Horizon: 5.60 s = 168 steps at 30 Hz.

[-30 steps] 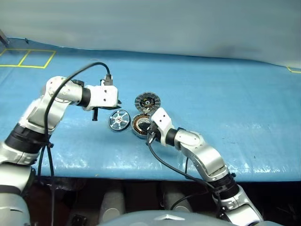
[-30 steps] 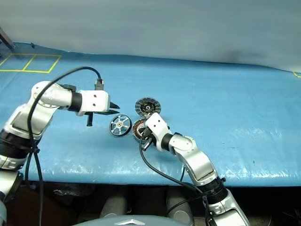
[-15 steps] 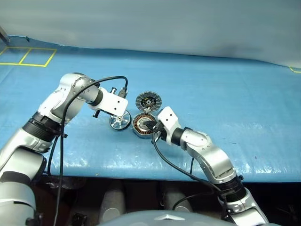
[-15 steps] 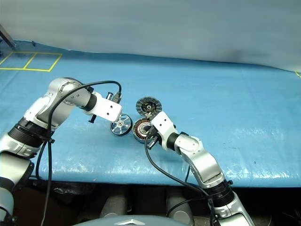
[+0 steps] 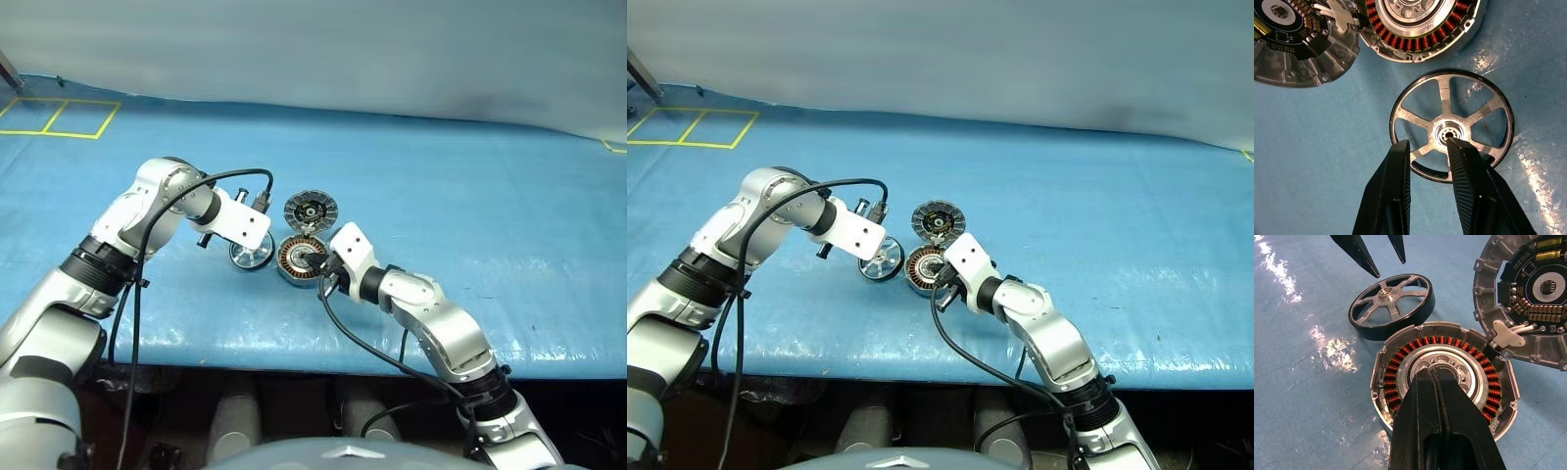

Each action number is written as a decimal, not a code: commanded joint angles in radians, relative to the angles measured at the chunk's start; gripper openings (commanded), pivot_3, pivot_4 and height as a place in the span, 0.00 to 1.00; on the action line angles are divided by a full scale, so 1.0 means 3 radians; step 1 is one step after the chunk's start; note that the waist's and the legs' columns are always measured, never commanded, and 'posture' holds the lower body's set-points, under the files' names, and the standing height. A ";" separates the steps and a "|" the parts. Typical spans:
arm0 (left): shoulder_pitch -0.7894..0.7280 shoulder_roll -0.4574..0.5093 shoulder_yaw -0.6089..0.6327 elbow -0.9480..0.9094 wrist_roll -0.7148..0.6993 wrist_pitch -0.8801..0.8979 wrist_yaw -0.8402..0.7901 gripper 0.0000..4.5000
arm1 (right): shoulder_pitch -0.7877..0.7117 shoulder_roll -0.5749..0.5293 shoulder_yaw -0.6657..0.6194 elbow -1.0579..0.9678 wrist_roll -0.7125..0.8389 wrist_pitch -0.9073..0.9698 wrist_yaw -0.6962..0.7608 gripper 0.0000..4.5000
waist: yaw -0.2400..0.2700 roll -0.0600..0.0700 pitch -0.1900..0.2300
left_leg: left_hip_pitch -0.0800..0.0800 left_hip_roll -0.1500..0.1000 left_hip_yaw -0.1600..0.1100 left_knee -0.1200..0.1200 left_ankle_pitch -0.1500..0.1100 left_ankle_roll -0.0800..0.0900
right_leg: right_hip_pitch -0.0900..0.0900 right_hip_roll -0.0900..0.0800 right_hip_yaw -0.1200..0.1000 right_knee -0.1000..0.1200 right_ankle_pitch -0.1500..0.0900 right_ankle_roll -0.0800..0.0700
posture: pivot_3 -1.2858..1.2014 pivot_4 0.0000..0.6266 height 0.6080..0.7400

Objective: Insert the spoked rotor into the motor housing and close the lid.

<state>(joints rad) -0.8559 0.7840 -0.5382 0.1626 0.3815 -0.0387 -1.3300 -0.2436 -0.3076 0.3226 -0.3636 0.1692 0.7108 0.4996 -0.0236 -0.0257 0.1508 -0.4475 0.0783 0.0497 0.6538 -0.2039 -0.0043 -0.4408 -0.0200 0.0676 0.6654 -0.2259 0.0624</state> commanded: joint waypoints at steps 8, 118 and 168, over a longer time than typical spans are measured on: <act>0.0025 0.0024 0.0087 -0.0060 0.0162 -0.0115 0.0070 0.28 | -0.0016 -0.0016 -0.0034 -0.0146 0.0033 0.0046 0.0010 0.00 | 0.0000 0.0000 0.0000 | 0.0000 0.0000 0.0000 0.0011 0.0000 0.0000 | 0.0002 0.0000 0.0001 0.0007 0.0001 0.0002 | 0.52 0.24 1.00; 0.0704 -0.0070 0.0613 0.0547 -0.0028 -0.0501 0.0660 0.24 | 0.0015 -0.0032 -0.0085 -0.0104 0.0001 -0.0006 -0.0124 0.00 | -0.0043 0.0006 -0.0005 | 0.0042 0.0001 0.0001 0.0022 0.0006 0.0010 | 0.0037 -0.0002 0.0002 0.0035 -0.0003 -0.0004 | 0.52 0.24 1.00; 0.0172 -0.0727 0.0769 0.0910 -0.1327 -0.0168 -0.0073 0.24 | 0.0445 -0.0065 -0.0341 0.0118 0.0166 -0.0984 0.0232 0.00 | -0.0032 0.0003 -0.0003 | 0.0036 -0.0001 -0.0001 0.0018 0.0006 0.0010 | 0.0036 -0.0001 0.0002 0.0023 -0.0004 -0.0005 | 0.52 0.24 1.00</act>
<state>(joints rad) -0.7726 0.5705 -0.3139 0.4311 -0.0188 -0.0611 -1.3529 -0.1136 -0.3335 0.2492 -0.3183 0.1867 0.4644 0.5470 -0.0333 -0.0247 0.1499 -0.4367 0.0779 0.0495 0.6593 -0.2020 -0.0014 -0.4299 -0.0204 0.0681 0.6722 -0.2270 0.0609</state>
